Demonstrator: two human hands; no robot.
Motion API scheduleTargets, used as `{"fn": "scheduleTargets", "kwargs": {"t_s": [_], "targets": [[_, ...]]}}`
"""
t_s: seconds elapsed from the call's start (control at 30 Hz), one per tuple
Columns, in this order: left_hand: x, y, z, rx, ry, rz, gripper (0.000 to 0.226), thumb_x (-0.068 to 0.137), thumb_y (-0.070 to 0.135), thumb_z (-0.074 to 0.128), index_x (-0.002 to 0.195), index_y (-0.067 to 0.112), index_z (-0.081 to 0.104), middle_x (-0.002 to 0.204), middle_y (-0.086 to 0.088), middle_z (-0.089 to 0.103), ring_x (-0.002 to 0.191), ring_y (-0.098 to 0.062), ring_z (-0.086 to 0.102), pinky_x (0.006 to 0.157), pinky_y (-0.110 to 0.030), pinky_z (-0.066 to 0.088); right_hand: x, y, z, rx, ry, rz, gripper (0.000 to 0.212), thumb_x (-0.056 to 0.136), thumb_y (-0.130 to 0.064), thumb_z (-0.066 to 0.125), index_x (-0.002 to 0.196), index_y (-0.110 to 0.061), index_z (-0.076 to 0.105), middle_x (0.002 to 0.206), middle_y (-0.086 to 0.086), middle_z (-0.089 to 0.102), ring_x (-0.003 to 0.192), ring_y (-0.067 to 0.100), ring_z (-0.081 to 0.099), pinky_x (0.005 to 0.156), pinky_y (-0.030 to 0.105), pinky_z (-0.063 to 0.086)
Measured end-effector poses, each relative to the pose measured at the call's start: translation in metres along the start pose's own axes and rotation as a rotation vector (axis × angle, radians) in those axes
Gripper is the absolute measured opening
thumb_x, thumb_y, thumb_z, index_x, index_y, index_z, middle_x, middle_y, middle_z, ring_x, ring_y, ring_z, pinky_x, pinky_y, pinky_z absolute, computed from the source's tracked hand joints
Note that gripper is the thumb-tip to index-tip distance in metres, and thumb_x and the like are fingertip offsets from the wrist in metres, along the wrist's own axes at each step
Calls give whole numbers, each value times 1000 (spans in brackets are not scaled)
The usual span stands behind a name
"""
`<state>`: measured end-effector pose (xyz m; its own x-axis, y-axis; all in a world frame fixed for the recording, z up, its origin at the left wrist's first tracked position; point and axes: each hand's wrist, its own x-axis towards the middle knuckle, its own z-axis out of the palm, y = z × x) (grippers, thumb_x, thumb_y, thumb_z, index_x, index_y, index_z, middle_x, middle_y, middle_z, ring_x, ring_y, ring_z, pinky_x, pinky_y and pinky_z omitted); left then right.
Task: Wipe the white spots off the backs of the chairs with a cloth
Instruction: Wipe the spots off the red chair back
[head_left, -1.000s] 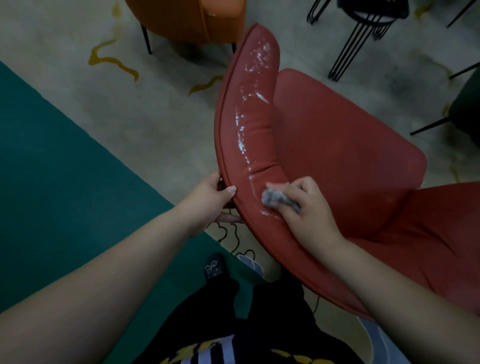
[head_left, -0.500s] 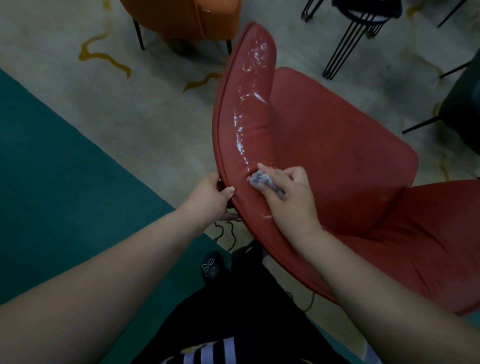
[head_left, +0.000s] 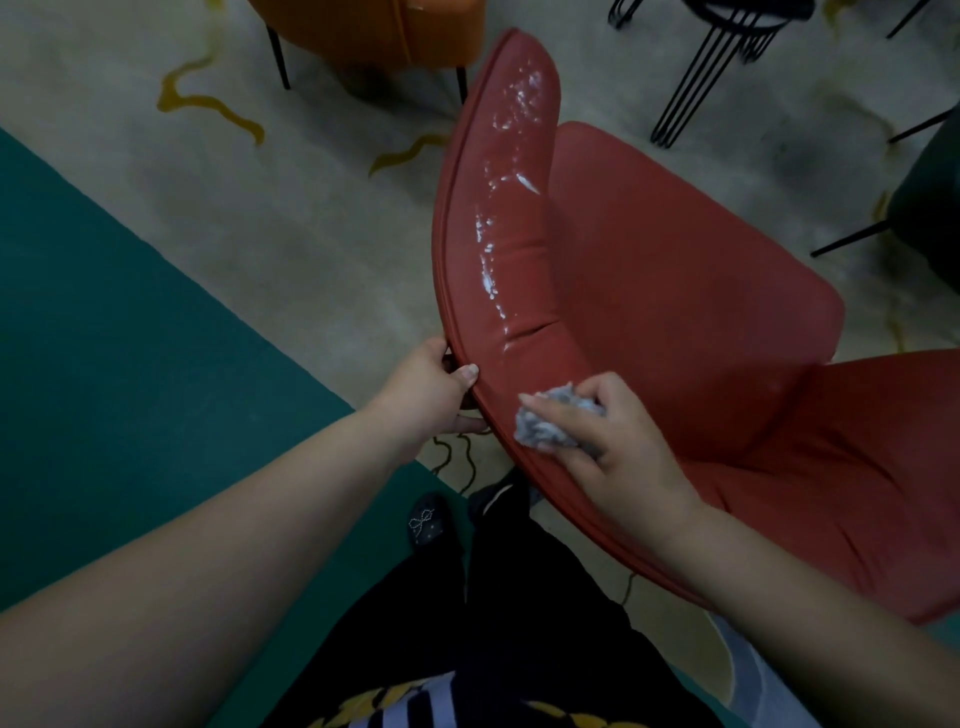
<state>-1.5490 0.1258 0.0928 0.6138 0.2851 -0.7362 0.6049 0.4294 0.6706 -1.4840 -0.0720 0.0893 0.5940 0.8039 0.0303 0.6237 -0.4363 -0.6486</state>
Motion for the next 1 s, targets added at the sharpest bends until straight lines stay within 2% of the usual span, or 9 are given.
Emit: {"fn": "scheduleTargets", "kwargs": {"t_s": [0.07,0.2,0.3,0.37,0.57,0.77,0.87,0.93,1.0], "targets": [[0,1,0,-20,-1,-5,34,100,5,41,133,15,46,132,-11,51,110,-28,59,63,-36,60,-1,11,-7,5,55,66,48,83,-21,70,126,-38,57,96,2,45,86,16,51,82,22,44],[-2,2,1,-39,0,-20,36,100,5,41,135,15,44,133,-12,50,114,-30,57,66,-38,59,30,0,9,150,227,370,44,83,-16,73,121,-34,60,96,3,44,92,13,53,87,3,35],[-3,4,2,-54,-8,-29,34,100,2,40,131,15,46,129,-13,52,111,-30,58,63,-38,60,13,-4,6,50,98,128,48,81,-20,72,125,-36,59,98,2,45,90,16,52,84,21,45],[-2,5,1,-57,-8,-56,33,100,3,41,130,13,47,128,-13,53,108,-30,59,69,-43,59,-3,4,-1,-3,47,58,48,80,-26,70,125,-37,58,97,0,46,87,15,51,80,25,46],[14,14,-1,-27,107,27,24,98,25,52,121,19,54,111,-4,64,97,-24,66,79,-49,57,64,7,21,194,306,321,42,82,-25,74,122,-32,63,95,-3,43,87,-4,49,86,3,37],[32,18,1,266,205,112,26,97,25,52,117,10,55,109,-12,65,95,-32,65,82,-48,55,113,2,29,172,261,222,42,85,-22,71,125,-31,62,96,-3,42,90,5,48,87,2,34],[36,17,4,413,287,132,27,97,26,51,115,6,55,102,-9,62,84,-23,61,66,-31,52,67,9,21,87,162,96,47,84,-21,68,127,-37,57,96,-3,44,87,6,47,81,4,35],[35,18,4,485,303,150,27,98,29,49,111,6,53,90,-1,57,71,-12,53,49,-17,37,46,11,17,112,136,84,45,83,-24,67,125,-37,58,97,-4,46,89,4,48,83,7,37],[34,18,3,537,297,172,31,99,33,46,108,5,51,83,1,53,66,-10,49,44,-15,32,57,11,18,121,153,101,43,81,-22,72,122,-33,63,96,-2,47,90,5,50,83,9,39]]}}
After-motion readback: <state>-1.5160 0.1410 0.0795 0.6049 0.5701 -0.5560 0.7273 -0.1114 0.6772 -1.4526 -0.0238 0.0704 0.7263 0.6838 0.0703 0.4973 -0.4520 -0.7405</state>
